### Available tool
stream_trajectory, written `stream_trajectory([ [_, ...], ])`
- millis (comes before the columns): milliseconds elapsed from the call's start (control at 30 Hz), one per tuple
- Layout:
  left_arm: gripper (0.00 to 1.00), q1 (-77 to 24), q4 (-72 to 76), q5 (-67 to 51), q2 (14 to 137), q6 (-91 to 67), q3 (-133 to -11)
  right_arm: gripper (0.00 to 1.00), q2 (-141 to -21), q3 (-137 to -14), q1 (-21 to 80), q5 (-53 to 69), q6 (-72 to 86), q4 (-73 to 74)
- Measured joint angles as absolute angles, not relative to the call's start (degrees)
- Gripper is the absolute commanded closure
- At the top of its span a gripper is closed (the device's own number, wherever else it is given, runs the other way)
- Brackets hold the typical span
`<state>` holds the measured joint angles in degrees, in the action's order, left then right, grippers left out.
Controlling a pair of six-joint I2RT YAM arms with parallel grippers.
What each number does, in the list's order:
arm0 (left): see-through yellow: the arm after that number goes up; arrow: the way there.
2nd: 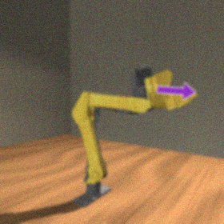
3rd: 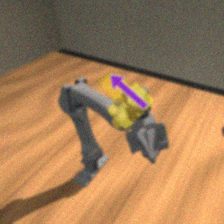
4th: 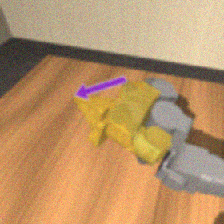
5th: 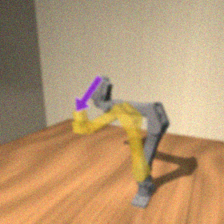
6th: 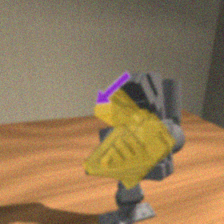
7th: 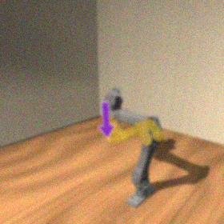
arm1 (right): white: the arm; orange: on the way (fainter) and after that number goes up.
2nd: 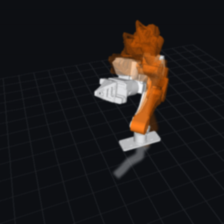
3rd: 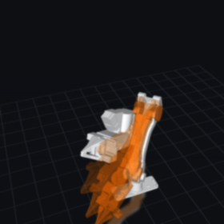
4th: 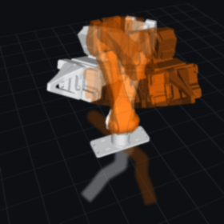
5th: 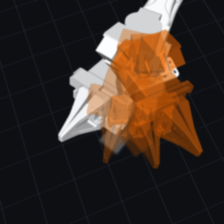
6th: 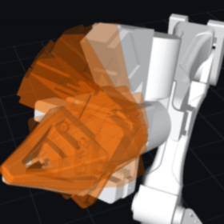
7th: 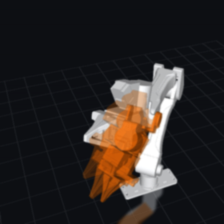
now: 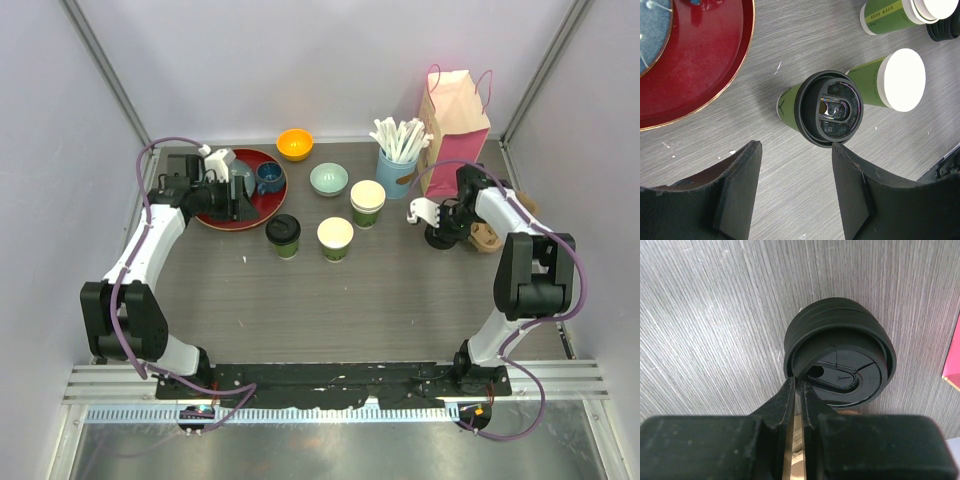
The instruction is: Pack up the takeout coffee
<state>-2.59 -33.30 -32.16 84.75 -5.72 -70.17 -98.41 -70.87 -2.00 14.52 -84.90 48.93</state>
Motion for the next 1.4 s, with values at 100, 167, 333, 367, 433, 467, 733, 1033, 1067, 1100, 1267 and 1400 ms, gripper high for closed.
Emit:
stream_trajectory([
  [100, 0.38, -2.6, -33.3, -32.2, 84.9, -5.7, -70.2, 0.93, -98.4, -70.9, -1.3, 14.3, -84.9, 49.2],
  [167, 0.38, -2.6, -33.3, -32.2, 84.9, -5.7, -70.1, 0.96, -98.4, -70.9, -0.9, 14.0, -84.9, 49.3],
  [333, 0.38, -2.6, -33.3, -32.2, 85.0, -5.7, -70.1, 0.99, -98.3, -71.0, -0.4, 13.8, -83.8, 49.7],
  [367, 0.38, -2.6, -33.3, -32.2, 85.0, -5.7, -70.1, 0.99, -98.3, -71.2, -0.4, 13.8, -83.6, 50.0],
  [433, 0.38, -2.6, -33.3, -32.2, 85.1, -5.7, -70.2, 0.99, -98.3, -71.9, -0.4, 13.7, -82.5, 50.9],
  [467, 0.38, -2.6, -33.3, -32.2, 85.1, -5.7, -70.2, 0.99, -98.3, -72.5, -0.4, 13.7, -82.1, 51.3],
  [733, 0.38, -2.6, -33.3, -32.6, 85.3, -5.7, -70.2, 0.99, -98.3, -77.9, 2.8, 11.6, -76.2, 52.8],
  [1033, 0.38, -2.6, -33.3, -32.6, 85.3, -5.7, -70.1, 0.99, -97.8, -78.9, 3.6, 10.4, -72.6, 54.4],
  [1067, 0.38, -2.6, -33.3, -32.6, 85.3, -5.7, -70.1, 0.99, -98.0, -79.0, 3.6, 10.3, -72.3, 54.6],
  [1100, 0.38, -2.6, -33.3, -32.6, 85.3, -5.7, -70.1, 0.99, -98.3, -79.2, 3.6, 10.2, -71.8, 54.9],
  [1267, 0.38, -2.6, -33.3, -32.7, 85.3, -5.7, -70.1, 0.99, -100.1, -80.2, 3.5, 10.3, -67.2, 54.1],
  [1400, 0.39, -2.6, -33.4, -33.2, 85.2, -5.7, -70.2, 0.99, -100.1, -81.1, 3.3, 11.3, -57.8, 51.8],
])
